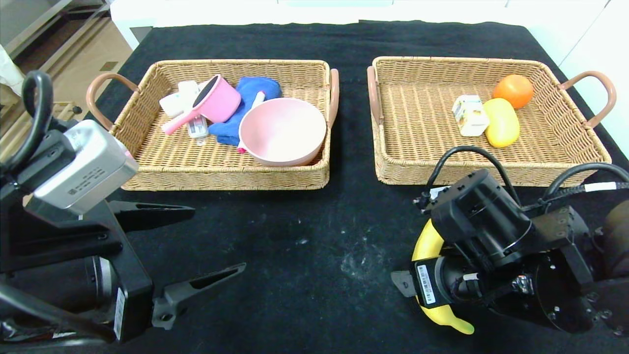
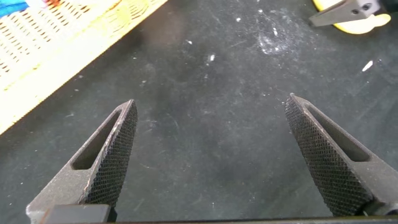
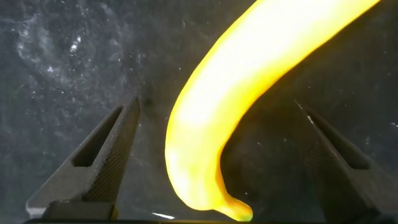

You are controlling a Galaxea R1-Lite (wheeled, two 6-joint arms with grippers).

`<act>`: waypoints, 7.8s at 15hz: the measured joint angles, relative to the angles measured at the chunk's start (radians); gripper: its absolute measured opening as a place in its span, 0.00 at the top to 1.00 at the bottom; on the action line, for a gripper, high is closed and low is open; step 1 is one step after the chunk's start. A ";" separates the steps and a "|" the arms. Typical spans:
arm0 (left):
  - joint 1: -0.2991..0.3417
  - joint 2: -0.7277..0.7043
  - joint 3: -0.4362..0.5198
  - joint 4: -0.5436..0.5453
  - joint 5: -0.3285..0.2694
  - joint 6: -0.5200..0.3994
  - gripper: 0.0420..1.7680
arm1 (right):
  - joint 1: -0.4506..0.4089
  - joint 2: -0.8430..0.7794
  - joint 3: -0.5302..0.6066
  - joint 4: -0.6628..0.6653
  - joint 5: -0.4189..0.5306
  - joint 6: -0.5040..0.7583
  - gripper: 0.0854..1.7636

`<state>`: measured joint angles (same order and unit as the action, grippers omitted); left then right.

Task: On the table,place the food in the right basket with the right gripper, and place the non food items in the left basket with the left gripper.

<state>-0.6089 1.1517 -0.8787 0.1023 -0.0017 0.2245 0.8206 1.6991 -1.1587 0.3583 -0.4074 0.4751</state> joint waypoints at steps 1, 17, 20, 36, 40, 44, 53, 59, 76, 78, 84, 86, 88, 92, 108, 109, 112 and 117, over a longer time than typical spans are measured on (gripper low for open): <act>-0.002 0.000 0.000 0.000 0.000 0.000 0.03 | 0.000 0.002 -0.001 0.000 0.000 0.000 0.03; -0.004 0.002 0.006 0.000 0.000 0.000 0.03 | 0.000 0.007 -0.003 0.001 0.001 0.001 0.66; -0.004 0.002 0.006 0.001 0.000 0.000 0.03 | 0.000 0.003 -0.001 0.001 0.004 0.001 0.66; -0.016 -0.002 0.006 0.001 0.000 0.000 0.03 | 0.034 -0.196 -0.099 -0.005 0.156 -0.090 0.66; -0.018 -0.002 0.006 0.001 0.000 0.000 0.03 | -0.014 -0.201 -0.184 -0.007 0.157 -0.156 0.66; -0.018 -0.002 0.007 0.001 0.000 0.000 0.03 | -0.085 -0.199 -0.258 -0.011 0.159 -0.212 0.66; -0.020 -0.003 0.009 0.001 0.000 0.000 0.03 | -0.280 -0.070 -0.511 -0.047 0.163 -0.276 0.66; -0.020 -0.006 0.009 0.001 0.000 0.000 0.03 | -0.395 0.053 -0.674 -0.102 0.229 -0.277 0.66; -0.039 -0.016 0.015 0.001 0.000 0.000 0.03 | -0.489 0.211 -0.791 -0.119 0.319 -0.274 0.41; -0.040 -0.016 0.015 0.001 0.000 0.000 0.03 | -0.489 0.211 -0.791 -0.119 0.319 -0.274 0.32; -0.039 -0.017 0.013 0.000 0.001 -0.002 0.03 | -0.484 0.172 -0.737 -0.113 0.336 -0.302 0.17; -0.039 -0.017 0.013 0.000 0.004 -0.002 0.03 | -0.483 0.123 -0.657 -0.116 0.384 -0.350 0.14; -0.039 -0.021 0.011 0.000 0.005 -0.002 0.03 | -0.483 0.049 -0.550 -0.118 0.428 -0.413 0.11; -0.039 -0.034 0.011 0.000 0.009 -0.002 0.03 | -0.480 -0.122 -0.325 -0.121 0.470 -0.500 0.08; 0.253 -0.550 0.077 0.333 0.057 0.000 0.03 | -0.628 -1.019 0.243 0.044 0.479 -0.530 0.04; 0.296 -0.599 0.085 0.353 0.055 0.002 0.03 | -0.664 -1.080 0.255 0.076 0.479 -0.530 0.04; 0.395 -0.732 0.108 0.393 0.037 0.004 0.03 | -0.753 -1.236 0.287 0.153 0.484 -0.529 0.04; 0.482 -0.851 0.105 0.457 0.046 -0.007 0.03 | -0.817 -1.432 0.342 0.240 0.485 -0.524 0.04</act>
<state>-0.1268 0.3006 -0.7736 0.5594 0.0440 0.2172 0.0032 0.2668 -0.8168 0.5983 0.0772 -0.0489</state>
